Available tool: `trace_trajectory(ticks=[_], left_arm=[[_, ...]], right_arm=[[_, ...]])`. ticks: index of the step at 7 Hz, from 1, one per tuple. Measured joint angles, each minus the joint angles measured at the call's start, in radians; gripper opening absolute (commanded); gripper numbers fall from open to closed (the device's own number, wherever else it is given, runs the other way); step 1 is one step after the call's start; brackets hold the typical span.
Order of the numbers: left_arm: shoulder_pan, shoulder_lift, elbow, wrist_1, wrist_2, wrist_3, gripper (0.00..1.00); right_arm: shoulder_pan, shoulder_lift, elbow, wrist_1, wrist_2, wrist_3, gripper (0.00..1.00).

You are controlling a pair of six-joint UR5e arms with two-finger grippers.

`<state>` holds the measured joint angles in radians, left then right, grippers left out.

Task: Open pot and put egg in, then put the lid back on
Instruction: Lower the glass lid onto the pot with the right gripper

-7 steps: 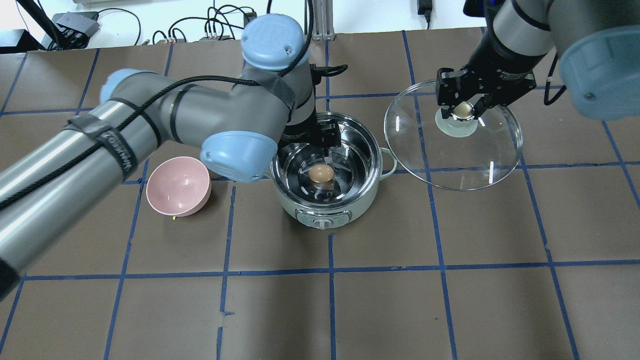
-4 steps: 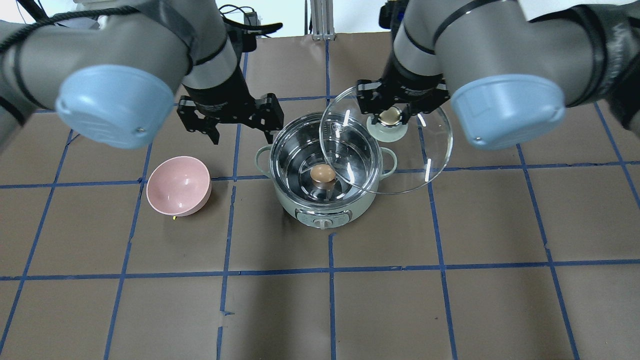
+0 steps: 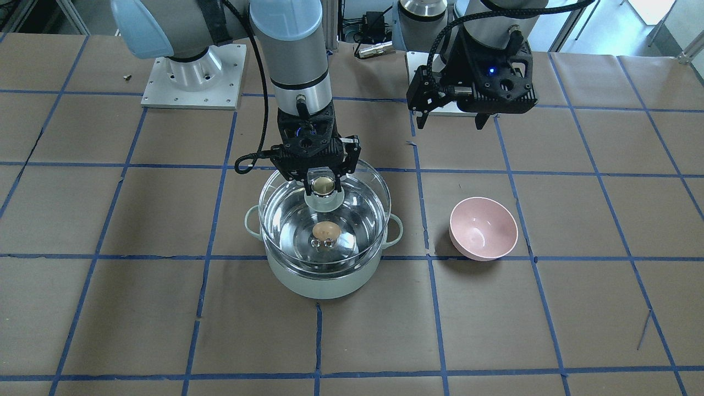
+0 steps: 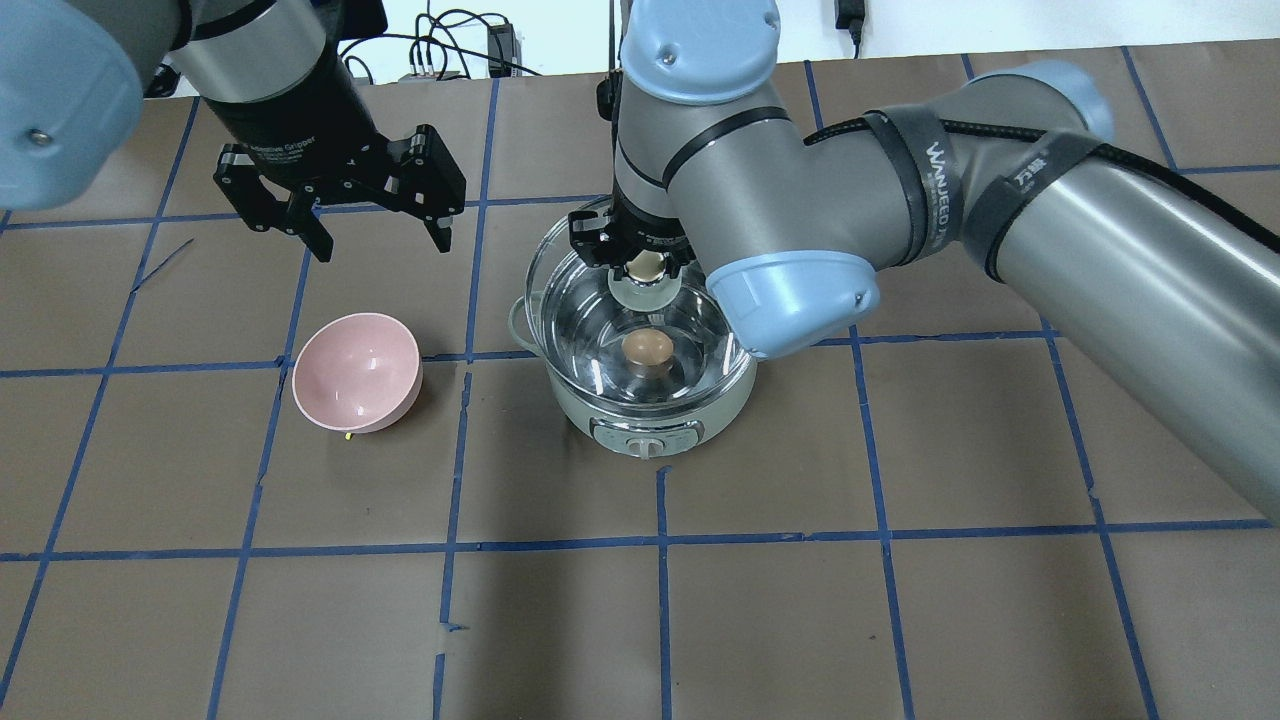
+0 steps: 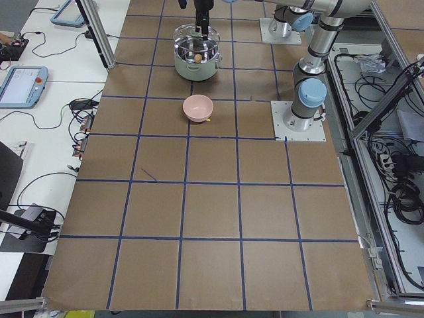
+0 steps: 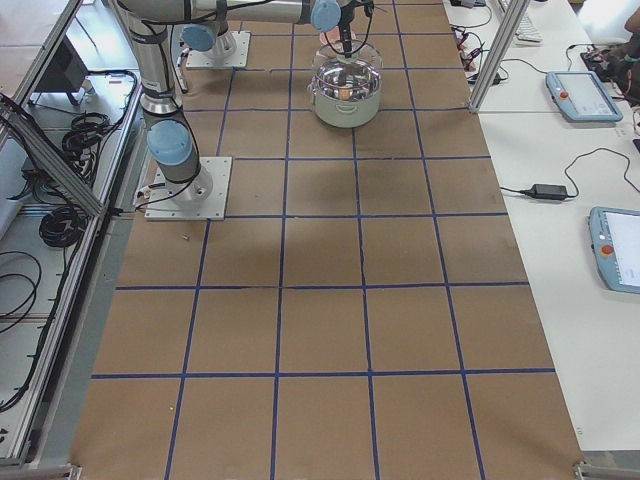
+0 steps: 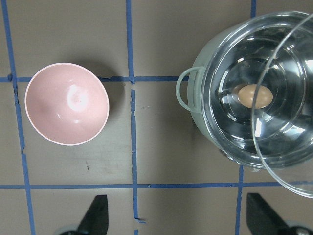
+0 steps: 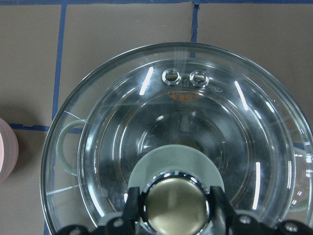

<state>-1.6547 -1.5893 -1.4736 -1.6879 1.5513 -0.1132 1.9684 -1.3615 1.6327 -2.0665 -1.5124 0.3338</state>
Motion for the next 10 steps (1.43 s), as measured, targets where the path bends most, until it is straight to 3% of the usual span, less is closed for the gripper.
trace_trajectory(ticks=[5,10], left_arm=[[0.008,0.002,-0.001,0.009,0.01,0.099,1.0],[0.006,0.002,-0.002,0.008,0.016,0.101,1.0]], right_arm=[[0.004,0.011,0.059,-0.017,0.009,0.004,0.38],[0.004,0.023,0.052,-0.047,0.012,-0.013,0.38]])
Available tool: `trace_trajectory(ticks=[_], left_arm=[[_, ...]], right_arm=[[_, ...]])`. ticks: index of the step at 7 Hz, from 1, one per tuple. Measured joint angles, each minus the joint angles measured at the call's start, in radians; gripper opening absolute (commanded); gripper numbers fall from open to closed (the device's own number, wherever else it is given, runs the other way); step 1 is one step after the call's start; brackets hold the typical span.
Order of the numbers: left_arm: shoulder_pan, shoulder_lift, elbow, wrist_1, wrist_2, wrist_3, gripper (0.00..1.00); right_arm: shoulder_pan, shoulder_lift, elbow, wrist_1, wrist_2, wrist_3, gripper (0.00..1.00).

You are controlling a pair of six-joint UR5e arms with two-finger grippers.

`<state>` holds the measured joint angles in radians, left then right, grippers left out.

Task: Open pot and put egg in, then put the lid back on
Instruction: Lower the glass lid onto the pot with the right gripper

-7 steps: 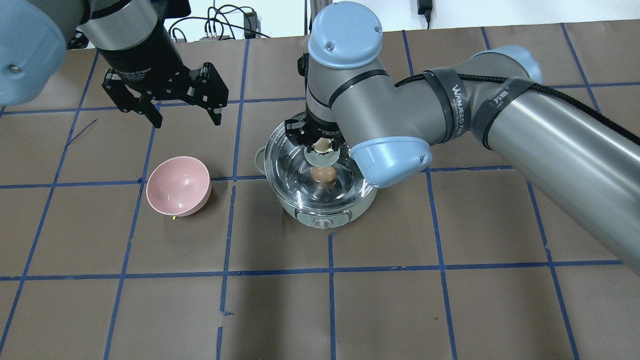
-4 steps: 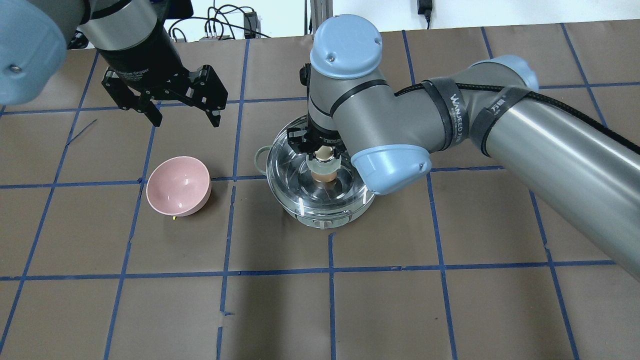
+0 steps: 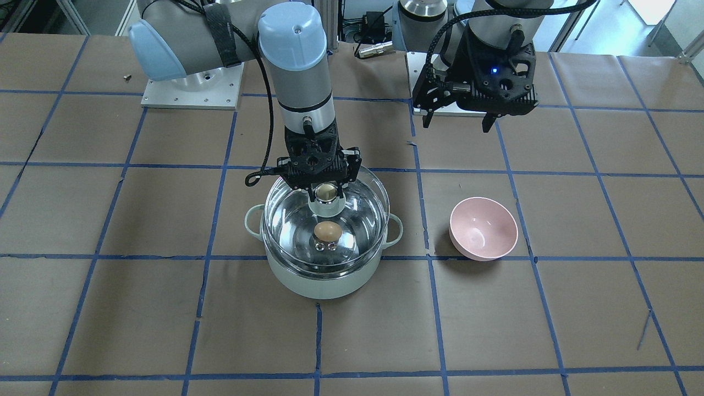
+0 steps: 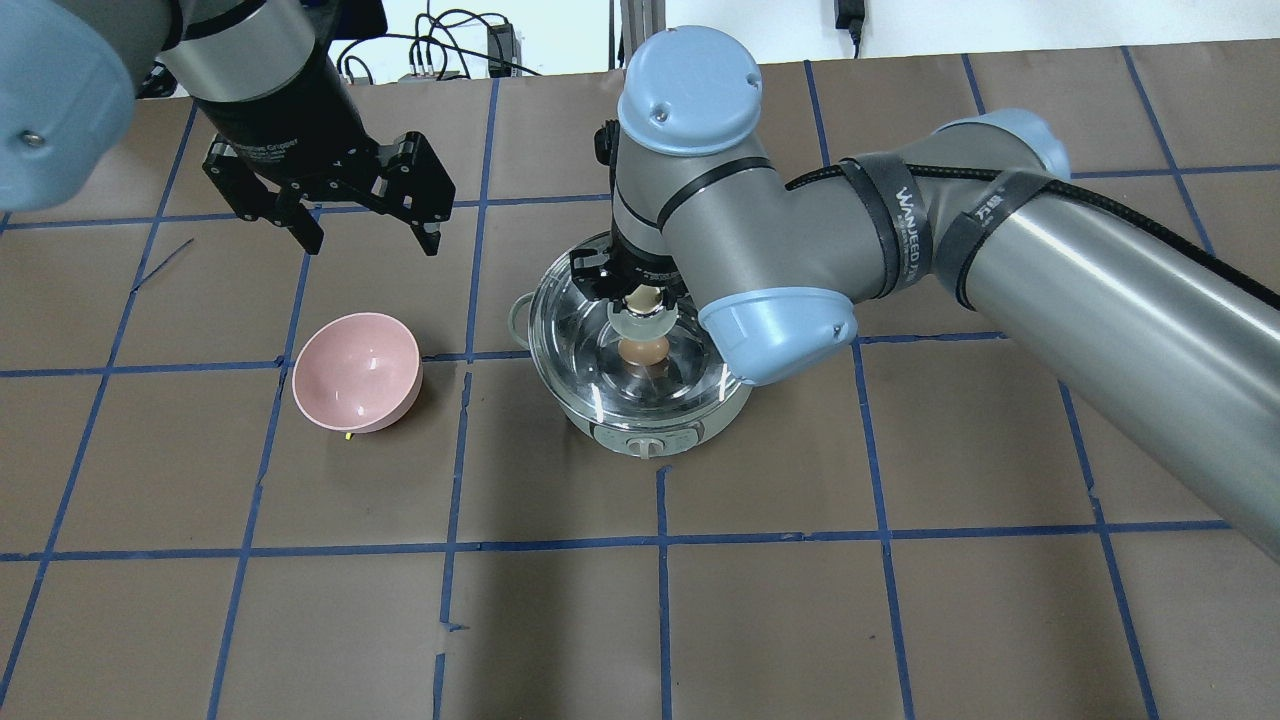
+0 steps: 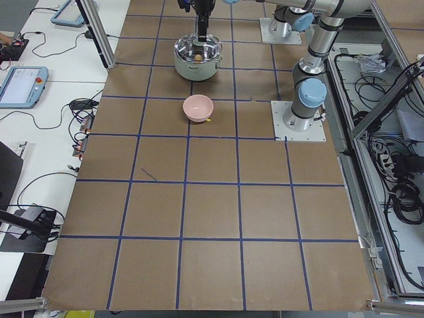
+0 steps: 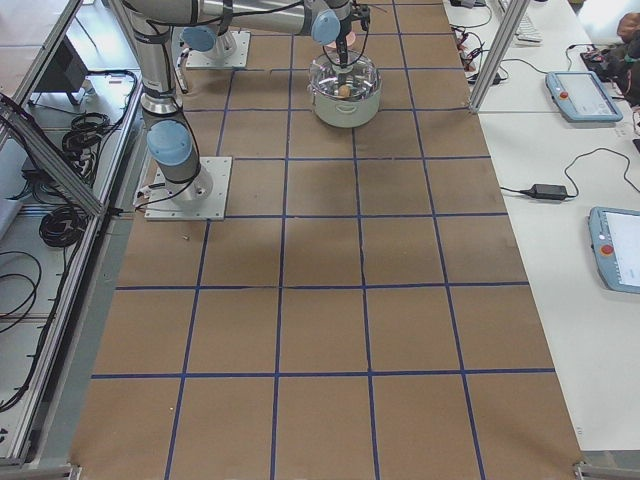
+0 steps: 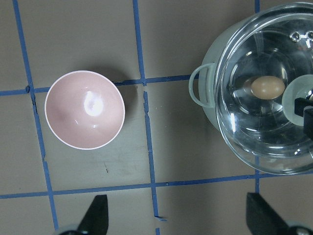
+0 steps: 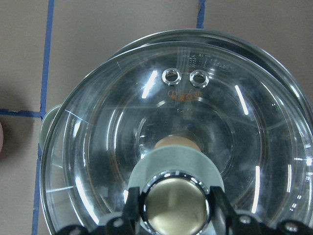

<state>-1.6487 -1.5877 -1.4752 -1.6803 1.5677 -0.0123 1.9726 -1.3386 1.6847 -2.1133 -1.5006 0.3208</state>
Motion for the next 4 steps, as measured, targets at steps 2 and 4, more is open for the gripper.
trace_trajectory(ticks=[2,4], left_arm=[[0.001,0.0,-0.001,0.001,0.0,-0.003,1.0],[0.002,0.002,-0.002,0.001,0.0,-0.003,1.0]], right_arm=[[-0.001,0.001,-0.001,-0.009,0.0,-0.013,0.38],[-0.005,0.002,-0.001,-0.013,0.001,-0.033,0.38]])
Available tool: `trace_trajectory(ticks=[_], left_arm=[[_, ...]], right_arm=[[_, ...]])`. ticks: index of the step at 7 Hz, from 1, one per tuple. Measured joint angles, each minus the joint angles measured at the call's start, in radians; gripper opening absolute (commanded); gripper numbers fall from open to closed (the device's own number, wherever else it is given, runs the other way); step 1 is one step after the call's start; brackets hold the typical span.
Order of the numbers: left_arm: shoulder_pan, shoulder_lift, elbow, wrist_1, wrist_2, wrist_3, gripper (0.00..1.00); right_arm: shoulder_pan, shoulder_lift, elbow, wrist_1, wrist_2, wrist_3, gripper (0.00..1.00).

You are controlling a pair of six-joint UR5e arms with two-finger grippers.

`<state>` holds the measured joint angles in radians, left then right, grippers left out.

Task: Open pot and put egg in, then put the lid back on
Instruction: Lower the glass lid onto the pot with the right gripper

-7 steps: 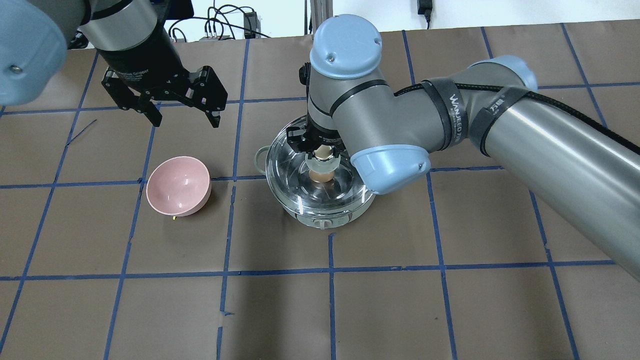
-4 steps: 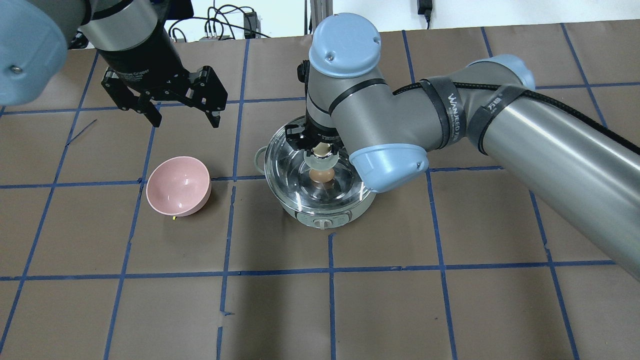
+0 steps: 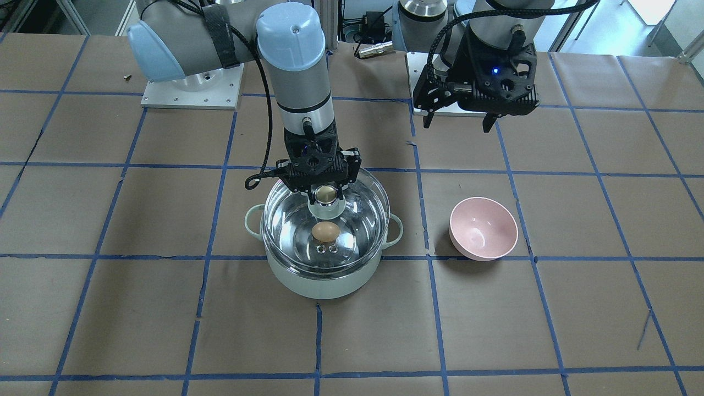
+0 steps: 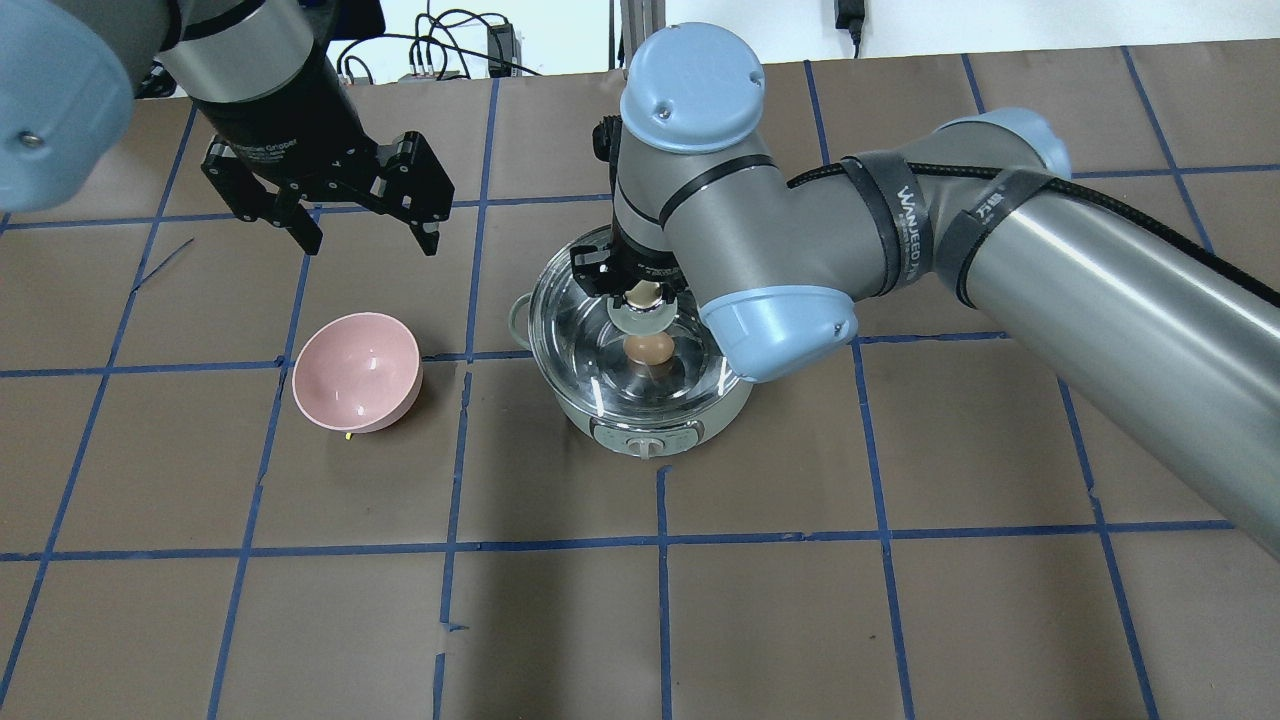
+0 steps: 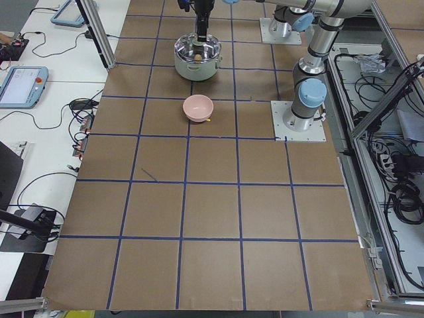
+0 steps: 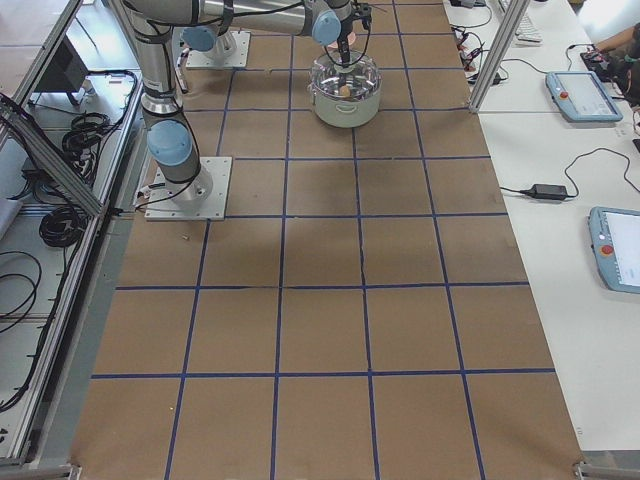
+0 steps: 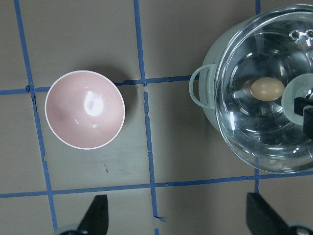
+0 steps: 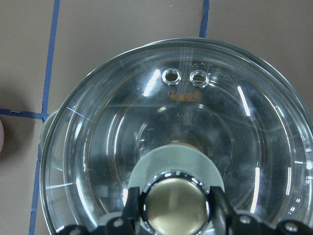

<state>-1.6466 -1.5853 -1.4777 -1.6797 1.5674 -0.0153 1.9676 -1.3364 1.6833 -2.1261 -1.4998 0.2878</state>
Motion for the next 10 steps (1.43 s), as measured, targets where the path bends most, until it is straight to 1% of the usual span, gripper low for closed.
trace_trajectory(ticks=[6,10], left_arm=[[-0.001,0.004,-0.003,-0.002,0.0,0.004,1.0],[-0.002,0.005,-0.004,-0.003,0.0,0.004,1.0]], right_arm=[[-0.004,0.012,0.004,-0.032,0.0,-0.008,0.38],[-0.011,0.008,0.008,-0.035,0.001,-0.064,0.38]])
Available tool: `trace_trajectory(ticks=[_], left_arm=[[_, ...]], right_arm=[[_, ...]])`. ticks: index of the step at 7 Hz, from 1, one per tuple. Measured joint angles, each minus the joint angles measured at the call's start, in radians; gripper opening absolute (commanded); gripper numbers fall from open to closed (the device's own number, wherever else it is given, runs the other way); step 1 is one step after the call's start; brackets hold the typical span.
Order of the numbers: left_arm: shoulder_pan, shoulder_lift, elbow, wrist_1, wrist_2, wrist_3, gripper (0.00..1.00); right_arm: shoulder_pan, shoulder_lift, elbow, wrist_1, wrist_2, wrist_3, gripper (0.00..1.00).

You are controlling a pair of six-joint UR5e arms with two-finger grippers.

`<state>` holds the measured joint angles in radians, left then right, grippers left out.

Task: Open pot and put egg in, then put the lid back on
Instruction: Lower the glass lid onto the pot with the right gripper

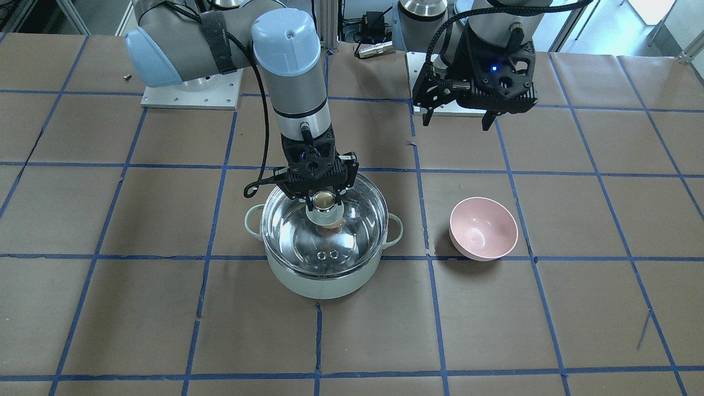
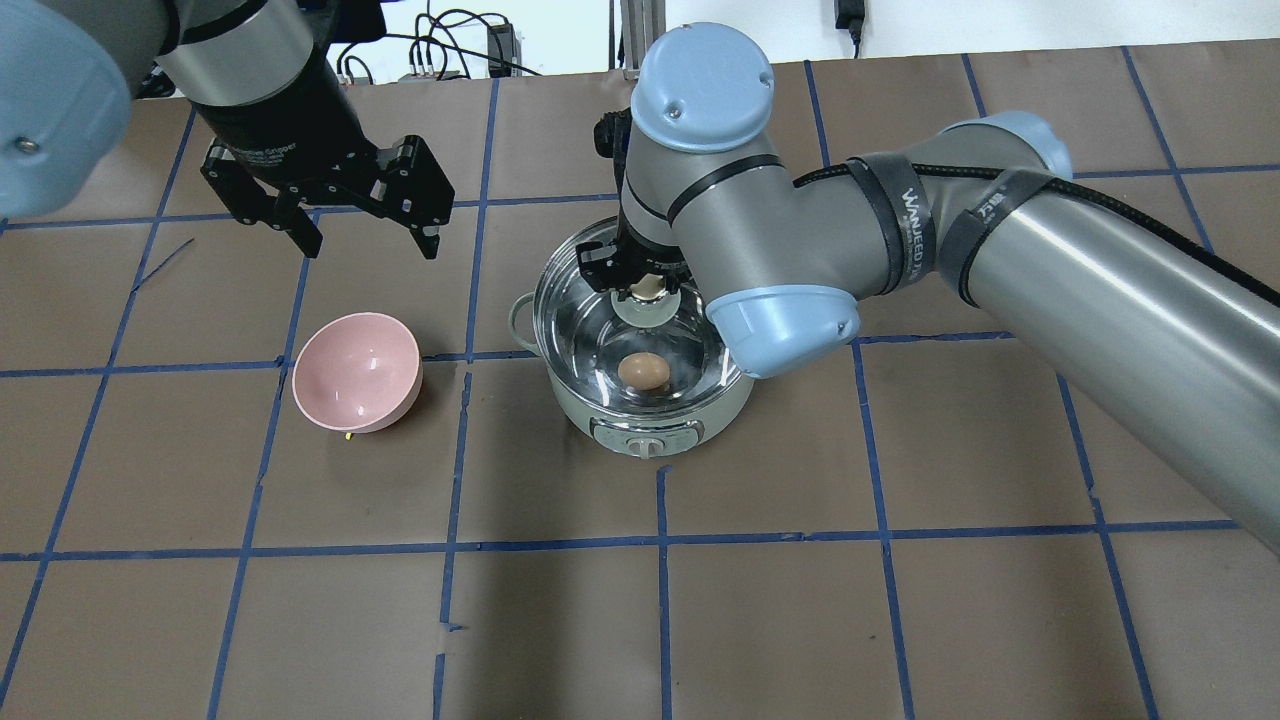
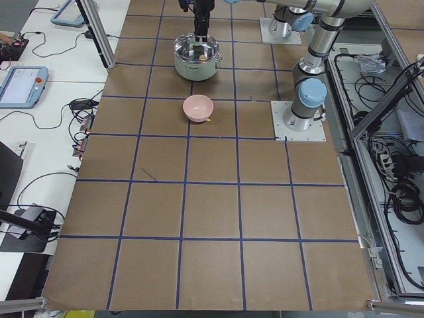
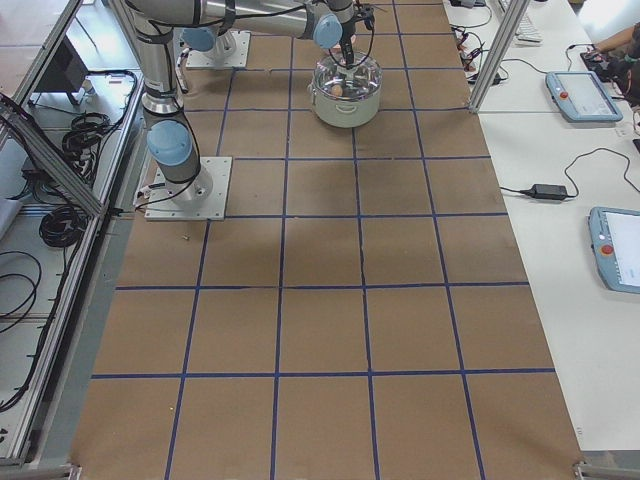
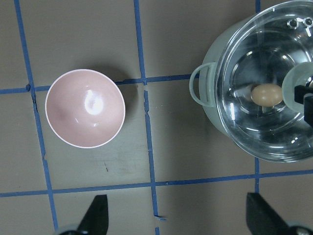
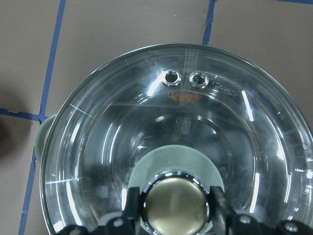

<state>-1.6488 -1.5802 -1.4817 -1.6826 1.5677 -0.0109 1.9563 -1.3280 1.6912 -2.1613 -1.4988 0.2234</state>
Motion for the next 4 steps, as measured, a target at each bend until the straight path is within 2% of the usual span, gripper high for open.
trace_trajectory(ticks=[4], left_arm=[[0.0,0.0,0.0,0.0,0.0,0.0,1.0]], right_arm=[[0.0,0.0,0.004,0.001,0.0,-0.001,0.4]])
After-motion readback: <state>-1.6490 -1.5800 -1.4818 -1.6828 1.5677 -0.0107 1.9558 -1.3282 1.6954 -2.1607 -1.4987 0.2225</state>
